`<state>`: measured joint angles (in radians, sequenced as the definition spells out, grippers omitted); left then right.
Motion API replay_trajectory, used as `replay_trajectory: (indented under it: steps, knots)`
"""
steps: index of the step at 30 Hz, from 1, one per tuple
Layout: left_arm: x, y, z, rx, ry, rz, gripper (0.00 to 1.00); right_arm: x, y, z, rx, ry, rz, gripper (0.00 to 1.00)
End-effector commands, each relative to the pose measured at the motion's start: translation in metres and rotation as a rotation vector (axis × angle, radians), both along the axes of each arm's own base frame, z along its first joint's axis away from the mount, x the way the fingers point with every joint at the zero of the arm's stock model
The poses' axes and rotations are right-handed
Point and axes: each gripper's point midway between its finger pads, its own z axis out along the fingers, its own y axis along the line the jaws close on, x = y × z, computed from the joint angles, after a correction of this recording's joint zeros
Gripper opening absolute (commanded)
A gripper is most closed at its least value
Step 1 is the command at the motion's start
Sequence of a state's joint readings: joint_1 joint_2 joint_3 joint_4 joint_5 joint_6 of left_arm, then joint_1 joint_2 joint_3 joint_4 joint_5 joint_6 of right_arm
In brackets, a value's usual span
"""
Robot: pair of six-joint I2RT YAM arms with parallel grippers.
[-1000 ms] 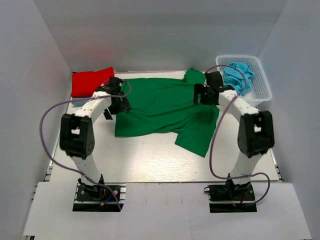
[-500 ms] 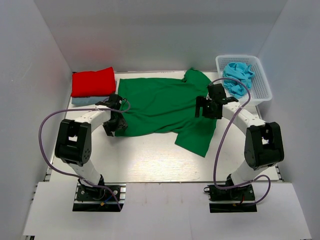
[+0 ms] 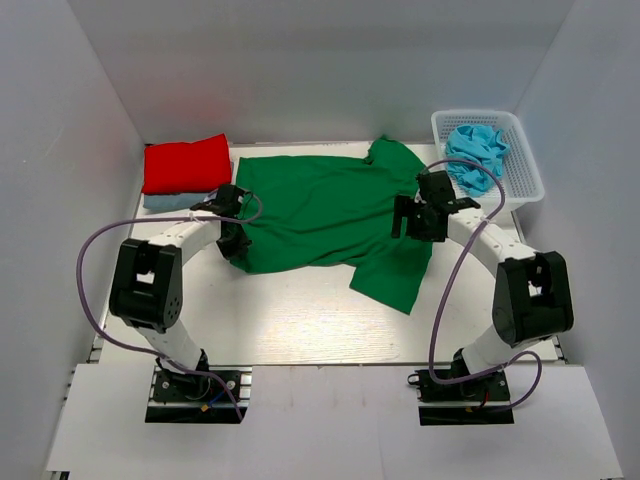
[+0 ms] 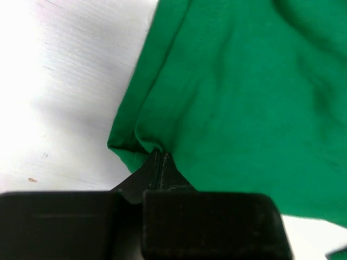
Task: Fold and stack the t-shirts
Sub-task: Flatten out the tshirt
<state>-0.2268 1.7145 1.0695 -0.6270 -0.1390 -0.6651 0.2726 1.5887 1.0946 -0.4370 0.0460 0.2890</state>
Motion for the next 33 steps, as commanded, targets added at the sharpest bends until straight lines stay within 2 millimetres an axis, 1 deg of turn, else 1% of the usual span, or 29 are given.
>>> replay_trajectory:
  steps: [1, 2, 3, 4, 5, 6, 7, 8, 9, 10, 12, 13, 15, 16, 17, 18, 19, 21, 22, 23, 24, 25, 26, 27, 29, 30, 32, 33]
  knots:
    - [0.006, -0.006, 0.043, -0.040, -0.116, -0.021, 0.00, -0.008, -0.001, 0.013, 0.014, -0.021, -0.009, 0.89]
    - [-0.001, -0.006, 0.048, -0.049, -0.114, -0.025, 0.00, -0.012, -0.002, 0.017, 0.013, -0.021, -0.007, 0.89]
    - [-0.011, -0.004, 0.063, -0.051, -0.122, -0.025, 0.00, -0.016, -0.001, 0.015, 0.020, -0.010, 0.002, 0.89]
    - [-0.022, -0.006, 0.065, -0.073, -0.104, -0.016, 0.00, -0.024, -0.002, 0.012, 0.019, 0.001, 0.007, 0.89]
    - [-0.032, -0.005, 0.067, -0.081, -0.091, -0.020, 0.00, -0.028, -0.003, 0.010, 0.020, 0.009, 0.010, 0.89]
    - [-0.046, -0.007, 0.071, -0.102, -0.058, -0.014, 0.00, -0.034, -0.003, 0.012, 0.027, 0.005, 0.017, 0.89]
    - [-0.055, -0.009, 0.081, -0.125, -0.069, -0.023, 0.00, -0.040, -0.004, 0.008, 0.022, 0.017, 0.019, 0.89]
    - [-0.061, -0.011, 0.087, -0.150, -0.066, -0.012, 0.00, -0.046, -0.007, 0.005, 0.019, 0.032, 0.014, 0.89]
    - [-0.068, -0.012, 0.092, -0.165, -0.060, -0.005, 0.00, -0.048, -0.007, 0.011, 0.023, 0.013, 0.016, 0.89]
    - [-0.081, -0.017, 0.095, -0.198, -0.029, -0.019, 0.00, -0.051, -0.007, 0.012, 0.026, 0.012, 0.019, 0.89]
    - [-0.094, -0.020, 0.111, -0.225, -0.041, -0.023, 0.00, -0.054, -0.007, 0.017, 0.034, -0.003, 0.022, 0.89]
    - [-0.108, -0.018, 0.117, -0.225, -0.002, -0.022, 0.00, -0.055, -0.008, 0.020, 0.034, -0.013, 0.024, 0.89]
    - [-0.125, -0.012, 0.125, -0.217, 0.014, 0.014, 0.00, -0.056, -0.008, 0.023, 0.034, -0.021, 0.028, 0.89]
    - [-0.132, -0.011, 0.129, -0.220, 0.028, 0.031, 0.00, -0.054, -0.008, 0.024, 0.036, -0.026, 0.025, 0.89]
    - [-0.131, -0.013, 0.134, -0.233, 0.011, 0.026, 0.00, -0.053, -0.008, 0.023, 0.038, -0.028, 0.023, 0.89]
    - [-0.128, -0.017, 0.139, -0.256, -0.002, 0.017, 0.00, -0.050, -0.008, 0.023, 0.036, -0.033, 0.025, 0.89]
    - [-0.116, -0.026, 0.148, -0.297, -0.039, -0.002, 0.00, -0.045, -0.006, 0.021, 0.036, -0.026, 0.024, 0.89]
    - [-0.097, -0.036, 0.155, -0.332, -0.073, -0.019, 0.00, -0.035, -0.004, 0.026, 0.037, -0.041, 0.026, 0.89]
    - [-0.078, -0.040, 0.165, -0.338, -0.132, -0.044, 0.00, -0.032, -0.004, 0.017, 0.029, -0.016, 0.025, 0.89]
    - [-0.065, -0.043, 0.157, -0.328, -0.118, -0.055, 0.00, -0.026, -0.003, 0.016, 0.034, -0.024, 0.018, 0.89]
    - [-0.048, -0.040, 0.160, -0.296, -0.155, -0.065, 0.00, -0.018, 0.000, 0.022, 0.039, -0.040, 0.019, 0.89]
    - [-0.033, -0.038, 0.160, -0.282, -0.177, -0.066, 0.00, -0.012, 0.001, 0.018, 0.037, -0.036, 0.020, 0.89]
    - [-0.013, -0.042, 0.165, -0.287, -0.230, -0.084, 0.00, -0.009, 0.002, 0.014, 0.034, -0.024, 0.022, 0.89]
    - [0.009, -0.044, 0.161, -0.274, -0.234, -0.077, 0.00, 0.003, 0.005, 0.020, 0.037, -0.041, 0.023, 0.89]
    - [0.040, -0.048, 0.159, -0.272, -0.277, -0.106, 0.00, 0.012, 0.007, 0.021, 0.032, -0.043, 0.030, 0.89]
    - [0.060, -0.052, 0.150, -0.264, -0.269, -0.117, 0.00, 0.019, 0.008, 0.021, 0.030, -0.045, 0.031, 0.89]
    - [0.082, -0.057, 0.138, -0.256, -0.257, -0.127, 0.00, 0.028, 0.007, 0.024, 0.016, -0.055, 0.031, 0.89]
    - [0.096, -0.060, 0.143, -0.254, -0.275, -0.138, 0.00, 0.034, 0.006, 0.018, -0.007, -0.036, 0.025, 0.89]
